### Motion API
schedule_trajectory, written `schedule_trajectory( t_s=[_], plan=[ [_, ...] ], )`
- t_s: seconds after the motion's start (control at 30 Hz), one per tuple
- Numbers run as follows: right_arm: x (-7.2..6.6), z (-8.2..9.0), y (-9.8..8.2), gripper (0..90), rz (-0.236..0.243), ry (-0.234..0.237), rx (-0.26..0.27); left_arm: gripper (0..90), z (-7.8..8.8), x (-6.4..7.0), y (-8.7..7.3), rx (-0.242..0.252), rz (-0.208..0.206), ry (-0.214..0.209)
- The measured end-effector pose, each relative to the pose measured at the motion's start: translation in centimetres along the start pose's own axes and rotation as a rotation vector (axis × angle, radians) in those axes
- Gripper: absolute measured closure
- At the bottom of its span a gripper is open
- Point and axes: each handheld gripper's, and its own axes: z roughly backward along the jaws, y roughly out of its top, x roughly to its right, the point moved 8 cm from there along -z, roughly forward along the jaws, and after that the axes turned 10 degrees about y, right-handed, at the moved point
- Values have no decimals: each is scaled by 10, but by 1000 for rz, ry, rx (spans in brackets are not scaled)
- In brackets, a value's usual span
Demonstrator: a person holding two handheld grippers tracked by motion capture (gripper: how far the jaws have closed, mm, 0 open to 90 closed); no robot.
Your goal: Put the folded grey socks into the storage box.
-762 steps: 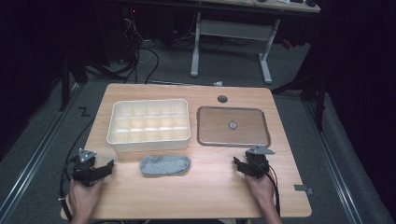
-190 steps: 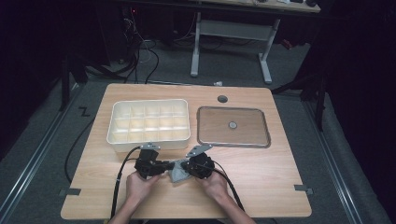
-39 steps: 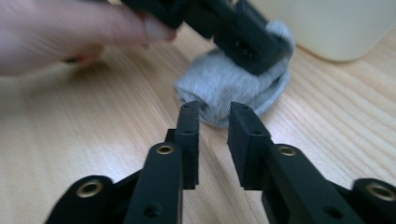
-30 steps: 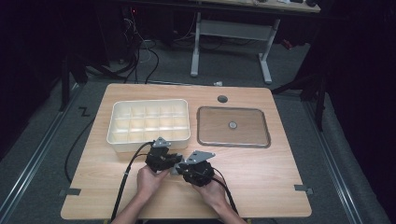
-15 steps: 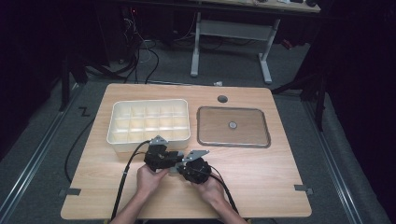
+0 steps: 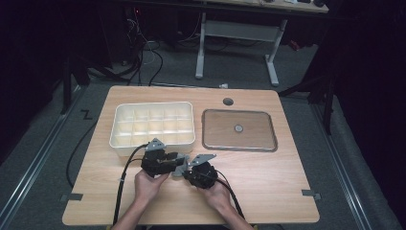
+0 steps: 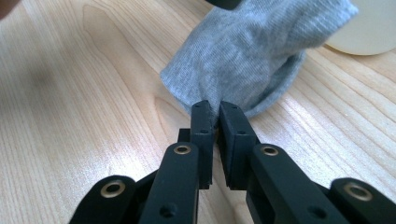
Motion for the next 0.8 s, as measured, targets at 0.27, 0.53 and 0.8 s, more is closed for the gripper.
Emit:
schedule_trajectory(
  t_s=[0.27, 0.53, 0.8],
  plan=[
    [-1, 5, 2, 807, 7, -2, 13, 501, -7, -15, -24, -34, 84, 67],
    [6, 26, 24, 746, -27, -31, 94, 504, -11, -15, -26, -36, 53, 97],
    [25, 18, 45, 672, -79, -62, 113, 479, -17, -12, -29, -67, 13, 113]
  ],
)
